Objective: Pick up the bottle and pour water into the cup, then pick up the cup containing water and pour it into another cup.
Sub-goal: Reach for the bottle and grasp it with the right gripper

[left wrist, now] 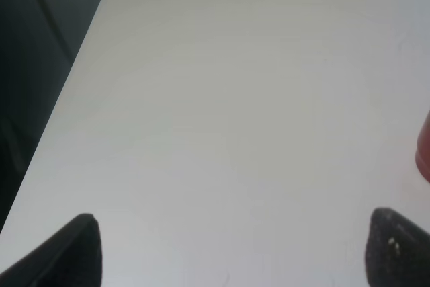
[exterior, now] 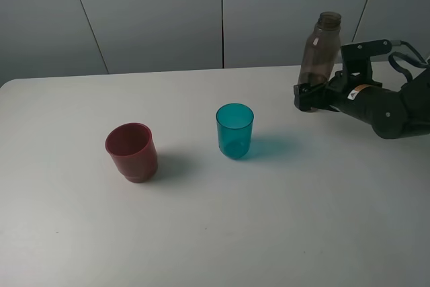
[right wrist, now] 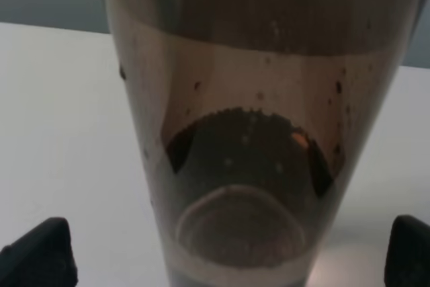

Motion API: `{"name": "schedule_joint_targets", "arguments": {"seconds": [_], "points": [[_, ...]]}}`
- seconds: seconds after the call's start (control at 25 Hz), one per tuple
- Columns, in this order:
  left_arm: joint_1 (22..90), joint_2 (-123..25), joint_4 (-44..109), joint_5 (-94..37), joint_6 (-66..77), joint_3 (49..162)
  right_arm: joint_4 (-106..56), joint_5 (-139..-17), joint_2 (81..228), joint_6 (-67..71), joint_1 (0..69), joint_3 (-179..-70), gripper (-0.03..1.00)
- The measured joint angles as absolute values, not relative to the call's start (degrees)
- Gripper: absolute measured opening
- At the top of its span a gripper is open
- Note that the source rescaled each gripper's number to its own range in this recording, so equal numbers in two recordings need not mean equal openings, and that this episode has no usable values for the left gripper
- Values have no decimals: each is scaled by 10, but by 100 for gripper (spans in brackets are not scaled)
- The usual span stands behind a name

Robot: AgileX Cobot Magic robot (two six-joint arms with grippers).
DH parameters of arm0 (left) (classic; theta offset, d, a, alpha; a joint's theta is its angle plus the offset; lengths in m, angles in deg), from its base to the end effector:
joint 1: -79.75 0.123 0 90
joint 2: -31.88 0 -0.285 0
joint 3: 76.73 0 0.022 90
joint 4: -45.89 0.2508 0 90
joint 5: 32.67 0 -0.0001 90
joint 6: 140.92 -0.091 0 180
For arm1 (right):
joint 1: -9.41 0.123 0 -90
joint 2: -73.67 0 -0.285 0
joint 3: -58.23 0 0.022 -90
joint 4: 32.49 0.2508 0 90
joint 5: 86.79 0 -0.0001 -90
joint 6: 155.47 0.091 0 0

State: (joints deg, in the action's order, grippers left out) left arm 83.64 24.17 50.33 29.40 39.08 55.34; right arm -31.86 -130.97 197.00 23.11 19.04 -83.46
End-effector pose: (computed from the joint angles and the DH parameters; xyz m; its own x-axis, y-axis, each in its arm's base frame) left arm -0.0078 0.0057 0.2787 -0.4672 0.0046 -0.8842 -0.1112 0.9917 0.0639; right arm 0.3325 0.0557 0.0880 -0.4519 -0.0938 -0.8871 -0.1682 0.9856 -0.0185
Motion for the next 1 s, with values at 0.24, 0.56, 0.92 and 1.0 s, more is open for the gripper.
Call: {"name": "schedule_joint_targets", "arguments": {"seconds": [0.24, 0.56, 0.92, 1.0], "points": [[836, 242, 503, 294, 391, 553, -312, -1311, 1983, 232, 190, -878, 100], [836, 242, 503, 294, 391, 553, -301, -1311, 2013, 232, 190, -912, 100], [836, 242, 504, 294, 391, 553, -301, -1346, 2021, 232, 190, -916, 100], [836, 242, 504, 294, 391, 553, -300, -1354, 2024, 232, 190, -916, 100]]}}
